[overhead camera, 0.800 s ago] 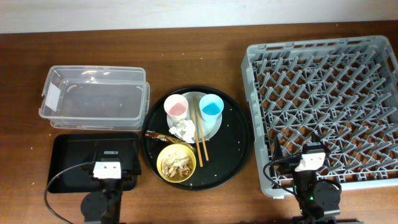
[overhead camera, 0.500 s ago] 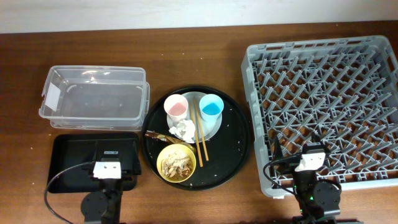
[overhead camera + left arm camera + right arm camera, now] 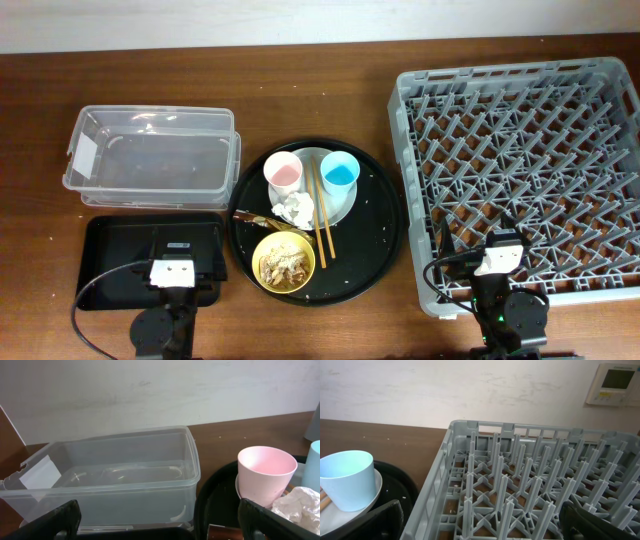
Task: Sort waste into correct bins and load items into the dishwasher rack
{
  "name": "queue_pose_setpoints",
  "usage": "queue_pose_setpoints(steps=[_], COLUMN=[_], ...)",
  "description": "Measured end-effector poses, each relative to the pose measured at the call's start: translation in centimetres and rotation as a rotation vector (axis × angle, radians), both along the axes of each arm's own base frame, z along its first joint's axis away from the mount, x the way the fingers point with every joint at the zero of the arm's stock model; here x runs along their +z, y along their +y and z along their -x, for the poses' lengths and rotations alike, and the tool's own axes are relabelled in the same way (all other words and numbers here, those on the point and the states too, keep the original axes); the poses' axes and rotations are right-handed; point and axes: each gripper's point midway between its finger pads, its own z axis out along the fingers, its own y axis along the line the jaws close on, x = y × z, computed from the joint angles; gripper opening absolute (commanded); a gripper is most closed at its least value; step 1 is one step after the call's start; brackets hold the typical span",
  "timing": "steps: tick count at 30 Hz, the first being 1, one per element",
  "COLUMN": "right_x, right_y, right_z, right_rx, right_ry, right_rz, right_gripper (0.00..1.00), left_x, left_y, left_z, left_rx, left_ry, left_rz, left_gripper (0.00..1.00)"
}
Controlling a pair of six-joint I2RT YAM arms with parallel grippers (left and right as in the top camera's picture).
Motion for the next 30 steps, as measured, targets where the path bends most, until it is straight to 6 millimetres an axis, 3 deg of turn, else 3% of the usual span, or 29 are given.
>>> queue_pose_setpoints(steps=[14,21,24,25,27,28,30], right_x=[0.0,0.0,0.0,0.0,0.0,0.0,0.0], right_y=[0.0,0.0,0.0,0.0,0.0,0.0,0.0], right_z=[0.0,0.0,0.0,0.0,0.0,0.0,0.0], right_rx=[0.0,0.0,-0.001,0.0,0.0,0.0,0.0], right_ry=[0.0,0.0,-0.001,0.0,-0.001,0.0,0.0], right_rz=[0.0,0.0,0.0,0.0,0.0,0.0,0.0], right_gripper=[0.98,0.98,0.98,0.98,0.98,0.98,0.99], left_x=[0.0,0.5,3.7,7.0,10.9,12.0,12.0], left_y=[0.1,-2.5,-3.0,-3.0,-3.3,-3.5,-4.4], left_z=[0.0,0.5,2.8,3.4,4.7,4.6,3.8], left_rx=[0.007,-0.14,-0.161,-0.163,-0.171,-0.183,-0.22], left_ry=[-0.001,0.032,0.144,0.161,0.282,0.369,0.595], left_rz=[-0.001,0.054,0.079,0.083,0.097,0.111,0.155], left_gripper=[1.0,0.99,0.99,0.99,0.99,0.99,0.99])
